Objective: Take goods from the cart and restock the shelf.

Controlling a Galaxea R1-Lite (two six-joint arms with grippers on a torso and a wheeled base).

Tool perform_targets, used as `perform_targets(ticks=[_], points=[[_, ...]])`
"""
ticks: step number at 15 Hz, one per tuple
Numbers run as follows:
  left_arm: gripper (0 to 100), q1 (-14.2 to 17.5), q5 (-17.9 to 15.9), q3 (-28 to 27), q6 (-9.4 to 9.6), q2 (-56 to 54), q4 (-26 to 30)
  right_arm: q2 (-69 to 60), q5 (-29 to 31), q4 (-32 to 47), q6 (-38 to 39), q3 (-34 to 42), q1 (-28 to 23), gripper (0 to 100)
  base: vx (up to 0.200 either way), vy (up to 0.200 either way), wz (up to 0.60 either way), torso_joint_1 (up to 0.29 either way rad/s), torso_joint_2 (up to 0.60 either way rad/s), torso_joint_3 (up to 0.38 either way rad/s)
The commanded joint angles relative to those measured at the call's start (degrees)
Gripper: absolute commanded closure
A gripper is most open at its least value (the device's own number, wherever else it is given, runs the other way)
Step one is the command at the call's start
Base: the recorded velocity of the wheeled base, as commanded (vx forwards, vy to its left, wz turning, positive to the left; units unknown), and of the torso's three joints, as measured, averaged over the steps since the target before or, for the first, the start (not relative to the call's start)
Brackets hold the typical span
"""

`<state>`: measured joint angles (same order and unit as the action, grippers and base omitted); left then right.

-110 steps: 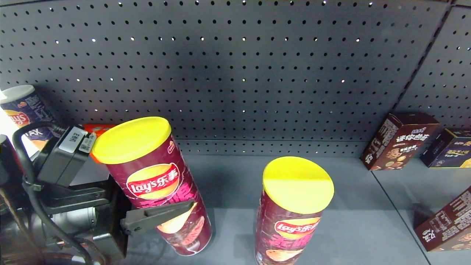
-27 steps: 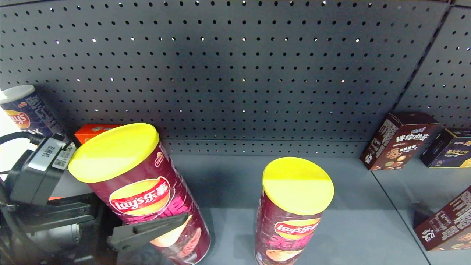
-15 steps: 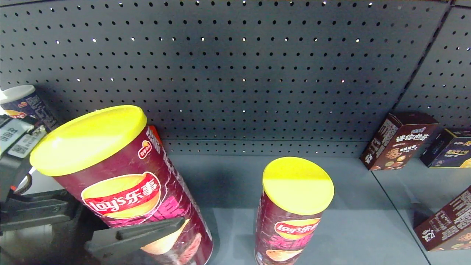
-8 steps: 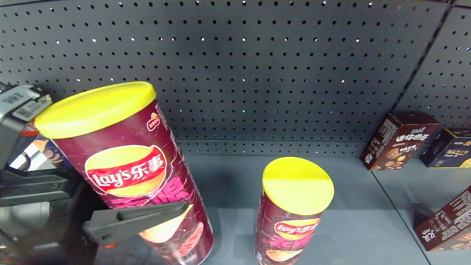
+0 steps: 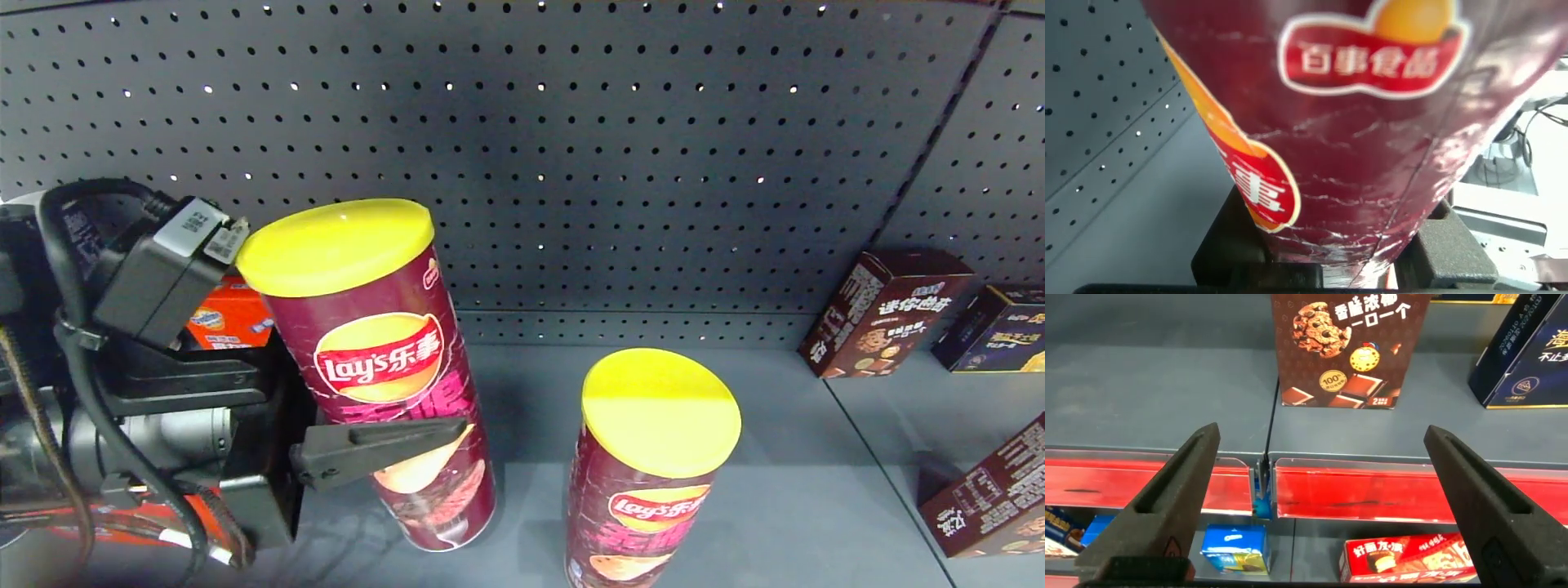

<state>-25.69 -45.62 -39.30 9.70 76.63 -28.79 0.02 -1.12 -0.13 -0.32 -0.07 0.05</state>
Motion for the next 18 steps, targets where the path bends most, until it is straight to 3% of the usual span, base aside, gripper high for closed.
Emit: perform_targets(ticks=[1, 4, 7, 8, 18], points=[[100, -0.1, 0.0, -2.6, -0.04, 4.3, -1.0, 0.0, -0.1, 0.0, 0.0, 0.1, 0.0, 0, 0.000, 0.000, 0.00, 0.000, 0.00, 0.000], [100, -0.2, 0.4, -6.7, 0.14, 8.7, -1.0, 0.0, 0.0, 0.0, 0.0, 0.0, 0.0, 0, 0.000, 0.000, 0.00, 0.000, 0.00, 0.000], [100, -0.1, 0.4, -10.3, 5.24, 14.2, -1.0, 0.0, 0.0, 0.0, 0.0, 0.0, 0.0, 0, 0.000, 0.000, 0.00, 0.000, 0.00, 0.000], [100, -0.2, 0.4, -12.3, 8.14, 16.8, -0.6, 0.0, 0.0, 0.0, 0.0, 0.0, 0.0, 0, 0.000, 0.000, 0.00, 0.000, 0.00, 0.000], [100, -1.3, 0.4, -25.0, 9.02, 28.0, -0.9, 0.0, -0.1, 0.0, 0.0, 0.0, 0.0, 0, 0.000, 0.000, 0.00, 0.000, 0.00, 0.000]])
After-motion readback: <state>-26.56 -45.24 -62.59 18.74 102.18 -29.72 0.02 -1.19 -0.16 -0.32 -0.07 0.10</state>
